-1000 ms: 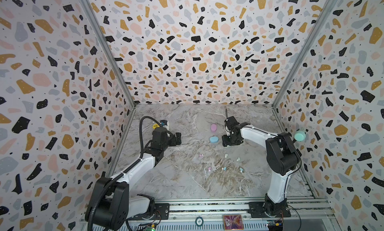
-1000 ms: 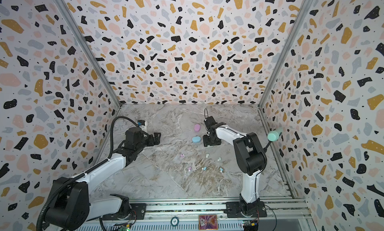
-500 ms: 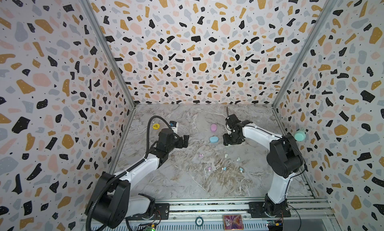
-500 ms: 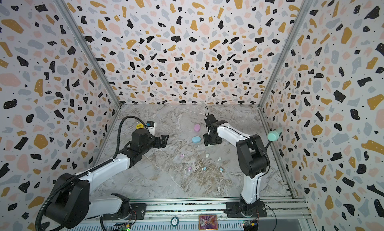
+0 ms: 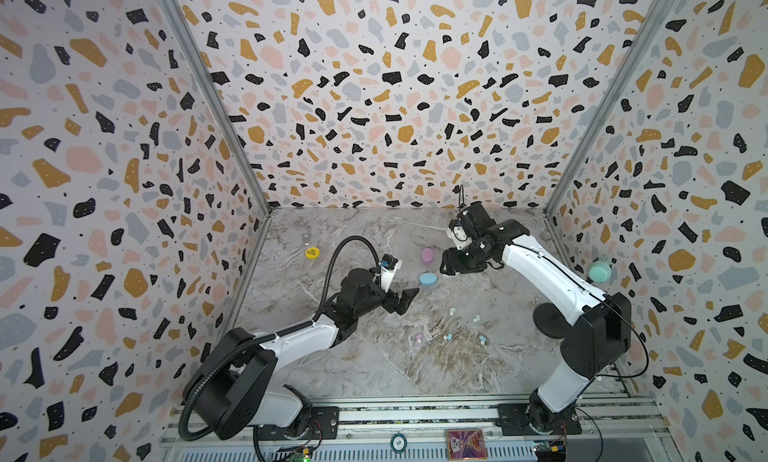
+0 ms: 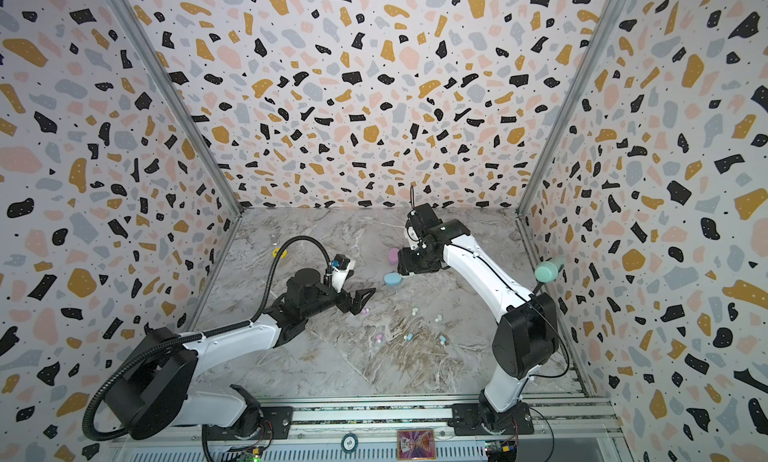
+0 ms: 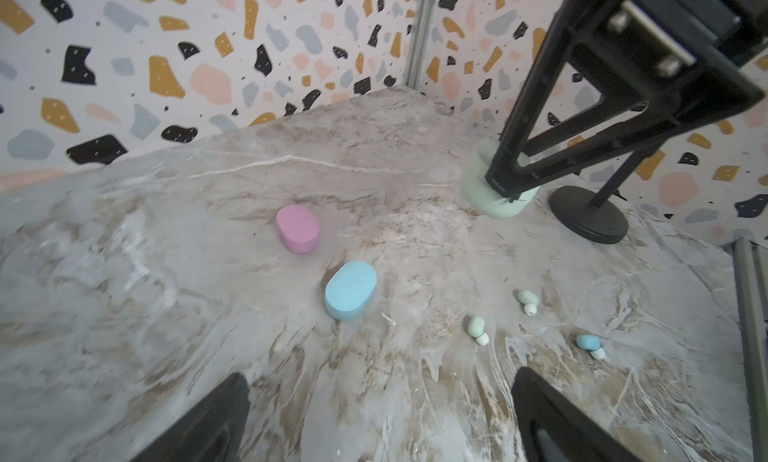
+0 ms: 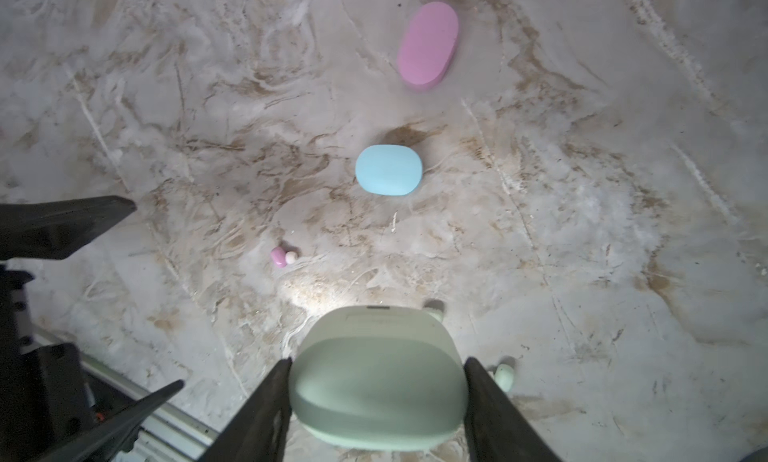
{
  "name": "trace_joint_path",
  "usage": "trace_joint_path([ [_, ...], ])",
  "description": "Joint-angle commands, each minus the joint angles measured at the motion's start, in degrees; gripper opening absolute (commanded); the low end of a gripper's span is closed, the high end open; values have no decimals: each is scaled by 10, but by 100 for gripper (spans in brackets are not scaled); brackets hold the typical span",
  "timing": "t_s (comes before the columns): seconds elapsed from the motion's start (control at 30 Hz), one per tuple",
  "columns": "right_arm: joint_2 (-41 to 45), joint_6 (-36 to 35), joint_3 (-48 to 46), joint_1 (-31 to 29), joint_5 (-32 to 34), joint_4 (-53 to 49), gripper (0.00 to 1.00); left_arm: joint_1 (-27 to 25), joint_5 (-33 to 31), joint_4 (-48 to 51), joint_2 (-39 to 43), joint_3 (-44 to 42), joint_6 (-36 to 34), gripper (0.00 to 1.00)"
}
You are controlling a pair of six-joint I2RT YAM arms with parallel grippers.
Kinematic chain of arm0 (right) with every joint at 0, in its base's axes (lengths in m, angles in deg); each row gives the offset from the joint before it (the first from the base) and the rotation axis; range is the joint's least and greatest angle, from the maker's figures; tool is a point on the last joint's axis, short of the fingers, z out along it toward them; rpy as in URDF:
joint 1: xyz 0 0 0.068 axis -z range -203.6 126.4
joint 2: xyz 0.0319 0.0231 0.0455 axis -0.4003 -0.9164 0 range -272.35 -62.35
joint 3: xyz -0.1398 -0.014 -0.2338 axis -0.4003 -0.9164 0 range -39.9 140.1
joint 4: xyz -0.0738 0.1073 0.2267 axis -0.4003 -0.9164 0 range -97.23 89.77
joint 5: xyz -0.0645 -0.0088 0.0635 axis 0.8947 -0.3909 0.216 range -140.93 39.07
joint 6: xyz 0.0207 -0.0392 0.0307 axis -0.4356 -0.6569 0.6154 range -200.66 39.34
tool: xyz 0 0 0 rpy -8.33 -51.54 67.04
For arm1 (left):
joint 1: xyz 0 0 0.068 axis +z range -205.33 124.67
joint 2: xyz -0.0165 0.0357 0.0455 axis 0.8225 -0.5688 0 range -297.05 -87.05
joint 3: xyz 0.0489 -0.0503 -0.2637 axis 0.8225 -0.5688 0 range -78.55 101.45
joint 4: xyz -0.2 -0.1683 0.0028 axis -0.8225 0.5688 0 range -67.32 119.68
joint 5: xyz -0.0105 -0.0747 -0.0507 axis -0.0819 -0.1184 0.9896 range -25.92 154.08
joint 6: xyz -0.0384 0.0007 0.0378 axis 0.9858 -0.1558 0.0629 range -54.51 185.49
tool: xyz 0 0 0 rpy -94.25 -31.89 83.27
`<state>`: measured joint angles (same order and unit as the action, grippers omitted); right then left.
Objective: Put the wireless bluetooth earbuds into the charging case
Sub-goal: 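Close the right gripper on the mint-green case and lift it, then carry the case toward the left gripper while the left gripper reaches to meet it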
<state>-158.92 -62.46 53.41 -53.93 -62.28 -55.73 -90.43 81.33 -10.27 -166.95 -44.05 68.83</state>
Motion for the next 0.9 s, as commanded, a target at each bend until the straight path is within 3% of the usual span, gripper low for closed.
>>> trace_joint_path([
  [0.0,15,8,52,-19,-35,-69,54,-7,74,-63,-14,21,-56,100],
  [0.13,8,18,90,-35,-56,-85,54,-12,103,-83,-30,37,-73,100],
  [0.53,-21,32,136,-67,-59,-93,53,-25,103,-145,-31,50,-68,99],
  [0.87,-28,33,147,-72,-66,-93,53,-28,113,-149,-39,56,-71,84],
])
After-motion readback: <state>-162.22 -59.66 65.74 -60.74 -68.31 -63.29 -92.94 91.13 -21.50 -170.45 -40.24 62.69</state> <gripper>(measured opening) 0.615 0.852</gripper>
